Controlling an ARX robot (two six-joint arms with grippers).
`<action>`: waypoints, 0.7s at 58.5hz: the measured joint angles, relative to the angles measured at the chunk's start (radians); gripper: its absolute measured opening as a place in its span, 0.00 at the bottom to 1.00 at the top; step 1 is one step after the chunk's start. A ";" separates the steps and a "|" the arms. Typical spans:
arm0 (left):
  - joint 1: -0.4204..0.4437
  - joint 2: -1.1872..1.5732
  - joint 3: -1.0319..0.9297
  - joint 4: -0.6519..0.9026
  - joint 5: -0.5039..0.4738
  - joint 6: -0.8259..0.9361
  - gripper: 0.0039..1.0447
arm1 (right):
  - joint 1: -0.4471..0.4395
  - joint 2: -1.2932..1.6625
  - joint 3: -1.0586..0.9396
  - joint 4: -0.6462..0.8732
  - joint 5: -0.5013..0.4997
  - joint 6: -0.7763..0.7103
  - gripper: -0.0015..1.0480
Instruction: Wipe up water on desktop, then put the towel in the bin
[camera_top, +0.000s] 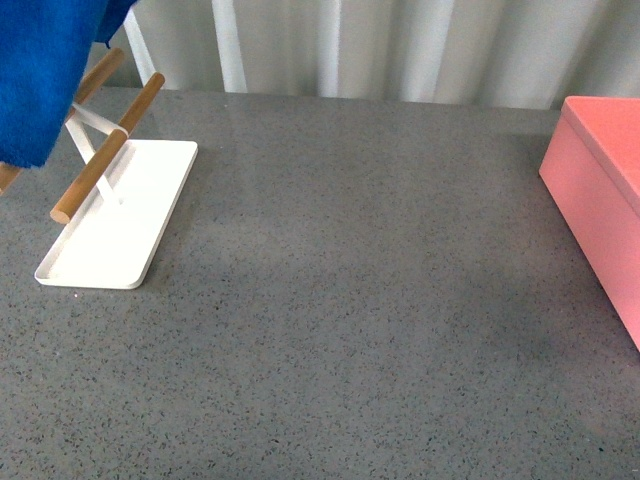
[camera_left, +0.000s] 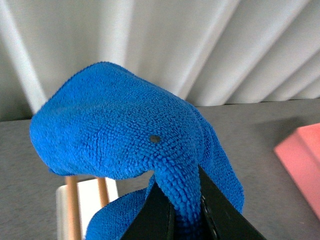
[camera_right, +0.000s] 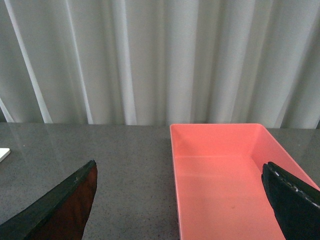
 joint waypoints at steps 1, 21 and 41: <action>-0.008 -0.016 -0.013 0.007 0.014 -0.010 0.04 | 0.000 0.000 0.000 0.000 0.000 0.000 0.93; -0.188 -0.137 -0.196 0.126 0.172 -0.182 0.04 | 0.000 0.000 0.000 0.000 0.000 0.000 0.93; -0.243 -0.137 -0.215 0.167 0.111 -0.205 0.04 | 0.000 0.000 0.000 0.000 0.000 0.000 0.93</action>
